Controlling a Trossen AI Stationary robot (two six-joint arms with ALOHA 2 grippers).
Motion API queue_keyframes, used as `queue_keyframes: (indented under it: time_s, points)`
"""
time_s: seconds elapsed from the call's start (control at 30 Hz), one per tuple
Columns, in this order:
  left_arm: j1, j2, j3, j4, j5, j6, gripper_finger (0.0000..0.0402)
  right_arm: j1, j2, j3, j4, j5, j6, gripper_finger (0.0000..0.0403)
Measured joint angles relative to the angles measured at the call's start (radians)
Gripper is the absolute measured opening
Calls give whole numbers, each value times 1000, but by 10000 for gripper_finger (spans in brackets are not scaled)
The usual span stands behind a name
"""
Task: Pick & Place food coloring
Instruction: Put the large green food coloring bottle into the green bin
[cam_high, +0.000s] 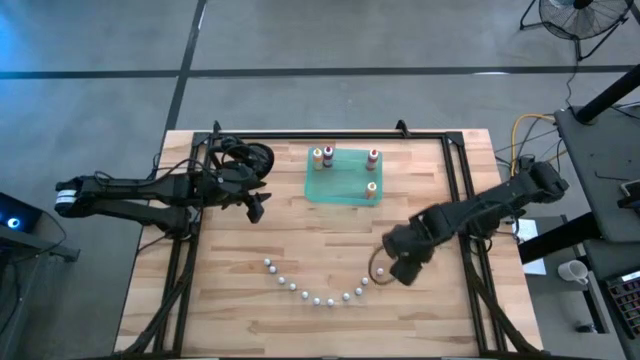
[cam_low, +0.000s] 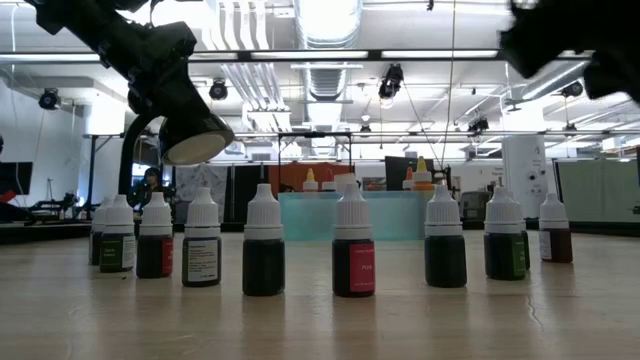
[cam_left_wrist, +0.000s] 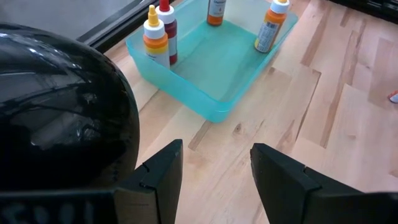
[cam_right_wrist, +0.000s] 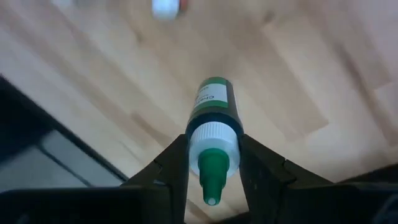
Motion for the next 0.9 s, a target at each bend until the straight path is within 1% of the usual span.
queue_keyframes:
  time_s: [0.1, 0.17, 0.3, 0.43, 0.5, 0.67, 0.77, 0.9]
  points:
    - [0, 0, 0, 0, -5, 12, 163, -73, 9, 77, -82, 56, -11, 106]
    - [0, 0, 0, 0, -6, 24, 163, -119, 23, 144, -142, 102, -53, 106]
    - [0, 0, 0, 0, -6, 25, 163, -202, 79, 309, -272, 199, -174, 105]
    - [0, 0, 0, 0, -5, 25, 163, -279, 180, 491, -397, 301, -314, 105]
    - [0, 0, 0, 0, -5, 24, 163, -319, 227, 574, -424, 314, -375, 105]
    - [0, 0, 0, 0, -5, 4, 163, -432, 316, 754, -421, 318, -502, 105]
    - [0, 0, 0, 0, -4, -3, 163, -509, 367, 845, -422, 343, -553, 105]
    - [0, 0, 0, 0, -4, -7, 163, -610, 447, 946, -420, 344, -613, 105]
